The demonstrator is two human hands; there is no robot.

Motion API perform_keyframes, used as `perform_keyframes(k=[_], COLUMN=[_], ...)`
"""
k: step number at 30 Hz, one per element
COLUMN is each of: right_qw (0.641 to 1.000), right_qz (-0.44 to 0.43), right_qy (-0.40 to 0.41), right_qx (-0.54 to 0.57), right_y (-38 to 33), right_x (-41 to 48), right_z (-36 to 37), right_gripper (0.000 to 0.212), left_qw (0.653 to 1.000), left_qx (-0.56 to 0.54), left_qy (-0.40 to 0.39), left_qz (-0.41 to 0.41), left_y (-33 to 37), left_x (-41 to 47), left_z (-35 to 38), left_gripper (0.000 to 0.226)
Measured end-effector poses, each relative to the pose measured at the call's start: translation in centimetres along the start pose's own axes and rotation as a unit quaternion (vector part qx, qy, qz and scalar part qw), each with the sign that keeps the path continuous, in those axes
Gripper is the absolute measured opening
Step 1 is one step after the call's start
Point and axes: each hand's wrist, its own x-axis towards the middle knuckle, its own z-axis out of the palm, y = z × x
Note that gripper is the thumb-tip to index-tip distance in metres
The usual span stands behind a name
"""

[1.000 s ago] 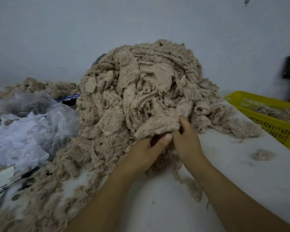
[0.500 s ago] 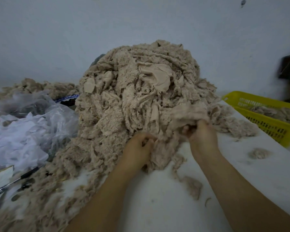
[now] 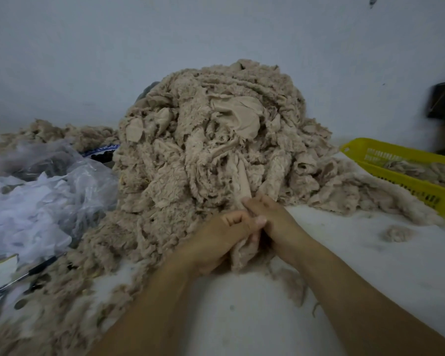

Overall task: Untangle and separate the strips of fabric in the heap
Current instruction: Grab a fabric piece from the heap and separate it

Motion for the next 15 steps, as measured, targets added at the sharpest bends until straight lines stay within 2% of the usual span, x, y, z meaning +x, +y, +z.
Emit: perform_keyframes(k=[2, 4, 6, 7, 10, 13, 15], right_qw=[0.996, 0.978, 0.954, 0.943, 0.911, 0.890, 0.860], right_qz=[-0.029, -0.096, -0.149, -0.158, -0.163, -0.177, -0.180], right_qy=[0.036, 0.070, 0.037, -0.008, -0.115, -0.128, -0.125], right_qx=[-0.081, -0.174, -0.258, -0.292, -0.362, -0.401, -0.460], right_y=[-0.3, -1.0, -1.6, -1.6, -0.5, -0.4, -0.5], right_x=[0.0, -0.4, -1.2, -1.7, -2.6, -2.5, -2.4], right_z=[0.0, 0.2, 0.7, 1.3, 3.0, 3.1, 2.7], right_gripper=[0.031, 0.037, 0.037, 0.036, 0.036, 0.041, 0.044], left_qw=[0.997, 0.990, 0.974, 0.968, 0.964, 0.944, 0.934], left_qx=[0.071, 0.093, 0.006, -0.052, -0.167, -0.227, -0.259], left_qy=[0.002, 0.108, 0.226, 0.245, 0.203, 0.231, 0.244], left_qz=[0.002, 0.001, 0.002, -0.004, -0.050, -0.059, -0.023], left_y=[0.1, 0.0, 0.0, 0.2, 0.7, 0.9, 1.1], left_x=[-0.1, 0.2, 0.6, 0.8, 0.7, 1.0, 1.1], left_z=[0.2, 0.0, -0.6, -1.1, -2.1, -2.4, -2.8], left_gripper=[0.039, 0.042, 0.034, 0.033, 0.041, 0.022, 0.021])
